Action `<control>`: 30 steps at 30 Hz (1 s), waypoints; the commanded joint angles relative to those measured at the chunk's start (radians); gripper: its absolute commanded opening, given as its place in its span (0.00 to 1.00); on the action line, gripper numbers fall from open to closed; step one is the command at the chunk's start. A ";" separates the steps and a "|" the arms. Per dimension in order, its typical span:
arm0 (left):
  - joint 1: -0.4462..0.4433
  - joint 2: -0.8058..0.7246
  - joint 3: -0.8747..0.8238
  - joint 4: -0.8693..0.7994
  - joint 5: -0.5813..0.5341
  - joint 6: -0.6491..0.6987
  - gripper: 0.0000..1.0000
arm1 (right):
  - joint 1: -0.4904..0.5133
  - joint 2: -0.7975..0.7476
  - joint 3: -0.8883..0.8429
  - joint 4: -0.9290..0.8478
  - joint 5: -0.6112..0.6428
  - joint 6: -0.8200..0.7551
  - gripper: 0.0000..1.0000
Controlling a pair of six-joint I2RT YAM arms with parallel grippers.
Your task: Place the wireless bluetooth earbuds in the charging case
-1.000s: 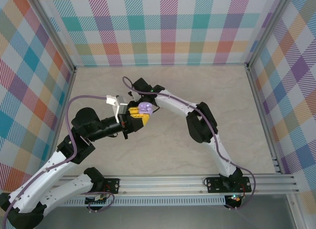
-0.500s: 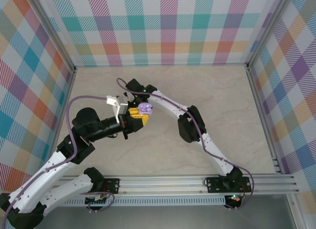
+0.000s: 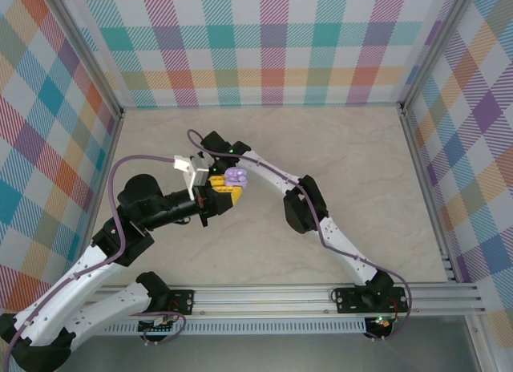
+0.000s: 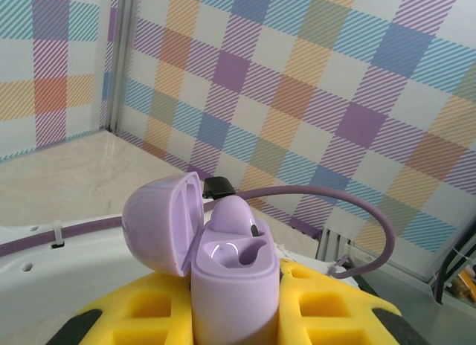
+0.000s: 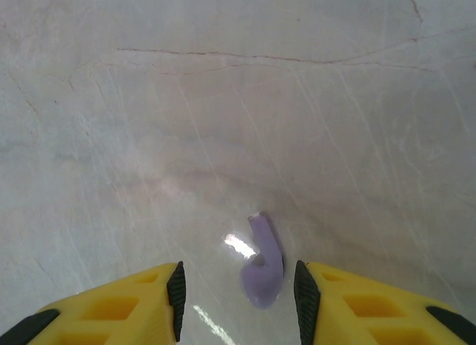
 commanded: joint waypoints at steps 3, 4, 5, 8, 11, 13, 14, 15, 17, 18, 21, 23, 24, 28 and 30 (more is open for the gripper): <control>-0.020 -0.008 0.040 0.000 -0.003 0.017 0.00 | 0.016 0.042 0.036 0.021 0.015 0.017 0.44; -0.018 -0.009 0.040 0.000 -0.003 0.018 0.00 | 0.018 0.046 0.038 0.018 0.020 0.014 0.43; -0.018 -0.010 0.040 -0.002 -0.003 0.017 0.00 | 0.022 0.049 0.039 0.012 0.030 0.007 0.43; -0.019 -0.015 0.040 -0.006 -0.007 0.018 0.00 | 0.028 0.060 0.038 -0.020 0.085 -0.019 0.41; -0.020 -0.021 0.036 -0.008 -0.010 0.020 0.00 | 0.033 0.070 0.039 -0.057 0.133 -0.051 0.38; -0.018 -0.024 0.034 -0.010 -0.014 0.021 0.00 | 0.037 0.077 0.039 -0.083 0.165 -0.071 0.37; -0.019 -0.025 0.034 -0.008 -0.014 0.020 0.00 | 0.039 0.079 0.039 -0.095 0.184 -0.080 0.36; -0.019 -0.025 0.034 -0.009 -0.015 0.020 0.00 | 0.042 0.084 0.039 -0.104 0.201 -0.089 0.35; -0.020 -0.025 0.034 -0.009 -0.016 0.020 0.00 | 0.046 0.091 0.039 -0.123 0.231 -0.103 0.34; -0.019 -0.025 0.035 -0.009 -0.016 0.020 0.00 | 0.046 0.093 0.039 -0.135 0.245 -0.103 0.33; -0.019 -0.025 0.033 -0.007 -0.016 0.020 0.00 | 0.046 0.094 0.039 -0.163 0.283 -0.106 0.29; -0.019 -0.025 0.033 -0.009 -0.017 0.019 0.00 | 0.046 0.090 0.039 -0.185 0.311 -0.105 0.25; -0.019 -0.025 0.032 -0.009 -0.017 0.020 0.00 | 0.045 0.085 0.038 -0.196 0.319 -0.106 0.24; -0.019 -0.024 0.031 -0.006 -0.018 0.020 0.00 | 0.042 0.062 0.020 -0.233 0.340 -0.112 0.20; -0.019 -0.022 0.031 -0.003 -0.017 0.019 0.00 | 0.037 0.027 -0.029 -0.229 0.349 -0.115 0.19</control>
